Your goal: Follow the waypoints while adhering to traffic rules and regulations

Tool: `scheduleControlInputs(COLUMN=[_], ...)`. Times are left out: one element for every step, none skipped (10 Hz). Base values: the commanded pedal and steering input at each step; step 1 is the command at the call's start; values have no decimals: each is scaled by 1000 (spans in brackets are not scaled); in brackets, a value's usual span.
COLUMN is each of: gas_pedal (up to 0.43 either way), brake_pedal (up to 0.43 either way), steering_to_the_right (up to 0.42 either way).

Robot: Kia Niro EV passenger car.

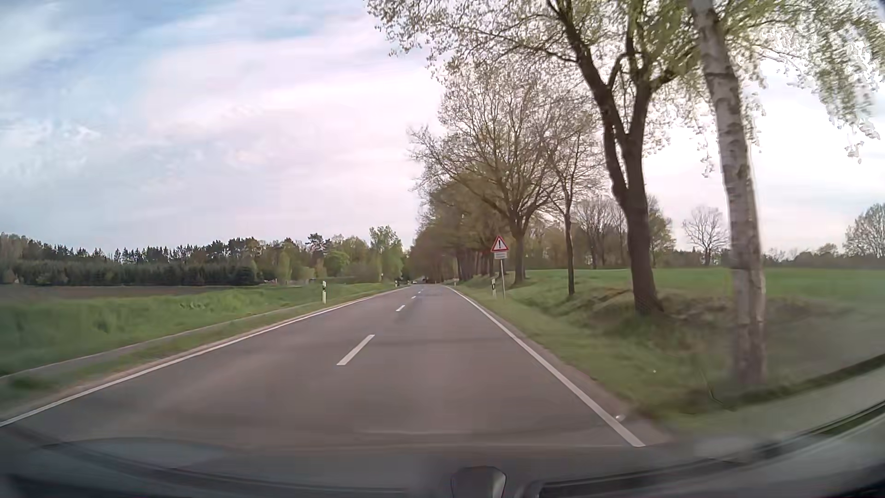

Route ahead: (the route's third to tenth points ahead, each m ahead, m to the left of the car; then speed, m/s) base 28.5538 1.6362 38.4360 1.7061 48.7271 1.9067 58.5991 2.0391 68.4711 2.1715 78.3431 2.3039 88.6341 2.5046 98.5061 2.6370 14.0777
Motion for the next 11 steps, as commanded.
scheduleControlInputs(gas_pedal=[130, 130, 130, 130, 130, 130, 130, 130, 130, 130, 130], brake_pedal=[0, 0, 0, 0, 0, 0, 0, 0, 0, 0, 0], steering_to_the_right=[-5, -6, -5, -4, -3, -3, -3, -2, -3, -3, -2])
